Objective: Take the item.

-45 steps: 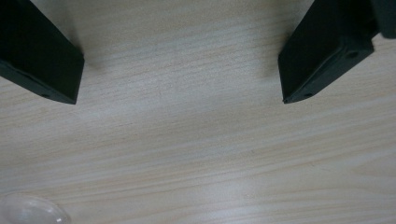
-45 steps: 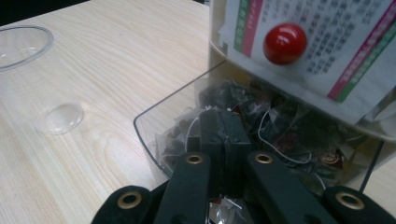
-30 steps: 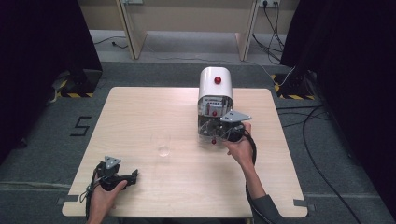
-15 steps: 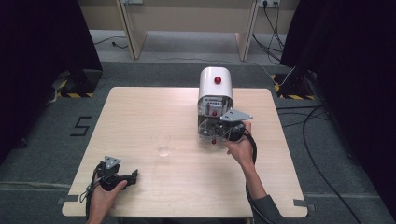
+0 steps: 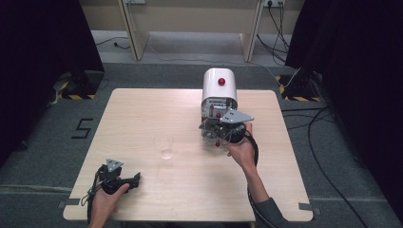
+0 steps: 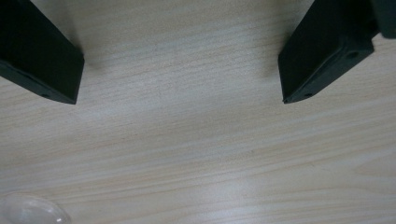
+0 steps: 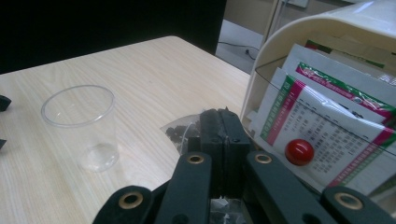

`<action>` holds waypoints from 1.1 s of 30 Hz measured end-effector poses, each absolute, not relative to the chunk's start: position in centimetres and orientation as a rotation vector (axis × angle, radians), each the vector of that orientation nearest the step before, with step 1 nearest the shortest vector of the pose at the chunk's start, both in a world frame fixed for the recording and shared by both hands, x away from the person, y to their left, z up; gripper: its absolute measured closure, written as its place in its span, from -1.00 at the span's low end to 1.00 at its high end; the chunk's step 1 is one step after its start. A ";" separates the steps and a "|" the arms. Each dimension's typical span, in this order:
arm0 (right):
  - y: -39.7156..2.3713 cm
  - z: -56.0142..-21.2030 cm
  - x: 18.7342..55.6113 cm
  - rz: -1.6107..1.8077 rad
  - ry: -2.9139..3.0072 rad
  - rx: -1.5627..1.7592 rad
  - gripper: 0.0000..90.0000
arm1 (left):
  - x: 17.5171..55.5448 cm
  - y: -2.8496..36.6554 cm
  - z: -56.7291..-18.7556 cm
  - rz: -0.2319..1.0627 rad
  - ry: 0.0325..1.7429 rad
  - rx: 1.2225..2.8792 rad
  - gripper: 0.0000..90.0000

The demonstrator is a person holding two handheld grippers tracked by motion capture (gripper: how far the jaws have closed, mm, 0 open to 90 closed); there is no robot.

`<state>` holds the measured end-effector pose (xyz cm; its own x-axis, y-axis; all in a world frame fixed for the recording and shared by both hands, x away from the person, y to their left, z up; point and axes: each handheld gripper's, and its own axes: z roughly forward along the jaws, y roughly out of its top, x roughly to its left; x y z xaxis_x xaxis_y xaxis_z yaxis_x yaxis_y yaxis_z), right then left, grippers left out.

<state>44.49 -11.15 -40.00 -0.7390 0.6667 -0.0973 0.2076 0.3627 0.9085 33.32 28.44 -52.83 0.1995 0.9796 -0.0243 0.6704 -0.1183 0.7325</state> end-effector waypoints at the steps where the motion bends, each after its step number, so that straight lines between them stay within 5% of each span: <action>1: -11.0 -40.0 44.5 1.357 2.175 0.754 1.00 | 33.3 28.4 -52.8 0.643 1.537 1.861 -1.00; 33: -6.5 -39.2 43.9 1.405 2.219 0.642 1.00 | 33.3 28.4 -52.8 0.643 1.536 1.861 -1.00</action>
<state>43.90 -6.48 -39.19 -0.7981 0.5918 -0.1128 0.1511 0.3780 0.9134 33.32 28.44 -52.83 0.1997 0.9796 -0.0244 0.6704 -0.1184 0.7324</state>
